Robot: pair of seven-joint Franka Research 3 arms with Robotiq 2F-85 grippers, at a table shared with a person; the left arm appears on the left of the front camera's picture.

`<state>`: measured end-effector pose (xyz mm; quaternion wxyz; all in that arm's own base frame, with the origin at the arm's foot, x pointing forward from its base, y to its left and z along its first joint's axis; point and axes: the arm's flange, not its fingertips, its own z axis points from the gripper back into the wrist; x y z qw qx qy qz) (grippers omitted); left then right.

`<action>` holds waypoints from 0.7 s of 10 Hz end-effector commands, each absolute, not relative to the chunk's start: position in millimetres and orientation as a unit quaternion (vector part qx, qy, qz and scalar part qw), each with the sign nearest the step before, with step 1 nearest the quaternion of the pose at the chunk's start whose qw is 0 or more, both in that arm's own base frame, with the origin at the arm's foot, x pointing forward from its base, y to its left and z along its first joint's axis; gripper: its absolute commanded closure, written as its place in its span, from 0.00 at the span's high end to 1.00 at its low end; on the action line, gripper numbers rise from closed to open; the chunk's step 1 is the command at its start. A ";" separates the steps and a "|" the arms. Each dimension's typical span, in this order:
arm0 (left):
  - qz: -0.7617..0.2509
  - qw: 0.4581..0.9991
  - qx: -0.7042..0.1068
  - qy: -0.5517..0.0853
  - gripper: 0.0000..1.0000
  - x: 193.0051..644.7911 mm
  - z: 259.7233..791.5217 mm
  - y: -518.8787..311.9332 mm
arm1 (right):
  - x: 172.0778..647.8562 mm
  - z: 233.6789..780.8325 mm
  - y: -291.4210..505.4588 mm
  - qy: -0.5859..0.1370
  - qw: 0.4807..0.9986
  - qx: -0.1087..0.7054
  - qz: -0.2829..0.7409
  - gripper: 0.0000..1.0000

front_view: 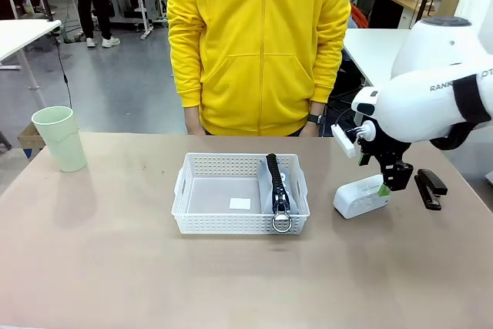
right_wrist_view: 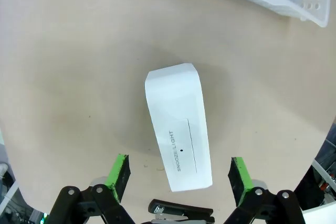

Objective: Efficiently arrange items inside the basket to fit them all.
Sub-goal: Pick up the Digital clock and place it inside the Organizing basket.

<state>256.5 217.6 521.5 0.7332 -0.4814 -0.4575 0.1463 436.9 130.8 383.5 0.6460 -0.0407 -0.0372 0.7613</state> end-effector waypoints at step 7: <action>0.138 0.726 -0.483 -0.470 1.00 257.3 521.4 216.5 | 464.6 311.3 128.8 0.016 0.662 -0.017 0.749 1.00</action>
